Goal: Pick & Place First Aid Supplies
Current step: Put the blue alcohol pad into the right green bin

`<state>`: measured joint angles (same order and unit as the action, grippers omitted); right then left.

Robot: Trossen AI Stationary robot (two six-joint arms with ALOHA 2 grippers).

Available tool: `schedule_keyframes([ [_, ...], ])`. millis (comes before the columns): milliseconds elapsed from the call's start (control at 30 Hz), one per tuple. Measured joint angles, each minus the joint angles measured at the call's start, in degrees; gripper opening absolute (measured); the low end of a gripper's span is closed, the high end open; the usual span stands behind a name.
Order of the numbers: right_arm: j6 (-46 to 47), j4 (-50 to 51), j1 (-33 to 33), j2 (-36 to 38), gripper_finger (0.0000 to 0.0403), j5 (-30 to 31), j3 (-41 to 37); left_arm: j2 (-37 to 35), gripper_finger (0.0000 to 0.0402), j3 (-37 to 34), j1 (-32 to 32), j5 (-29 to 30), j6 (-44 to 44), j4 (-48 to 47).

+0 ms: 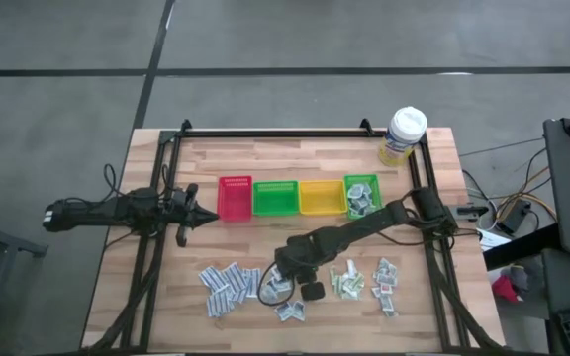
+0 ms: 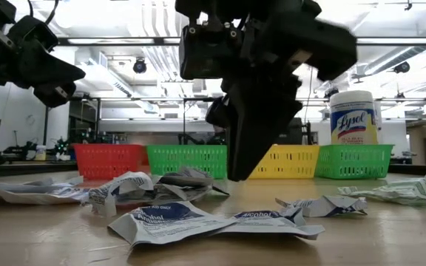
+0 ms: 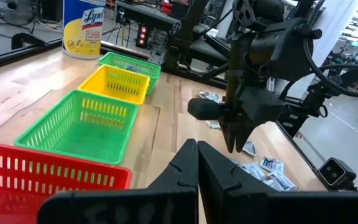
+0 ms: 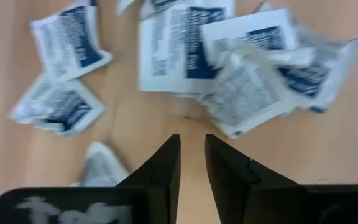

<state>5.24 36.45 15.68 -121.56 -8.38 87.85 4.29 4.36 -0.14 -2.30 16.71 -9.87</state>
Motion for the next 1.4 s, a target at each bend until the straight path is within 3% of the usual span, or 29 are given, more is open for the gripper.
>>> schedule_keyframes([
  [100, -2.0, -0.5, 0.2, 0.0, 0.0072, 3.9, 0.0, 0.0, 0.0, 0.0, 0.0, 0.0, 0.0, 0.0],
  [467, -4.2, -2.0, 1.4, 0.0, 0.012, 6.0, 0.0, 0.0, 0.0, 0.0, 0.0, 0.0, -0.3, 0.0],
  [633, -5.5, -2.7, 1.9, -0.3, 0.0132, 9.9, 0.0, 0.0, 0.0, 0.0, 0.0, 0.0, -0.3, 0.0],
  [1400, -3.5, -3.3, 3.2, -0.7, 0.0123, 11.4, -0.1, 0.0, 0.0, 0.0, 0.0, 0.0, -0.3, 0.0],
])
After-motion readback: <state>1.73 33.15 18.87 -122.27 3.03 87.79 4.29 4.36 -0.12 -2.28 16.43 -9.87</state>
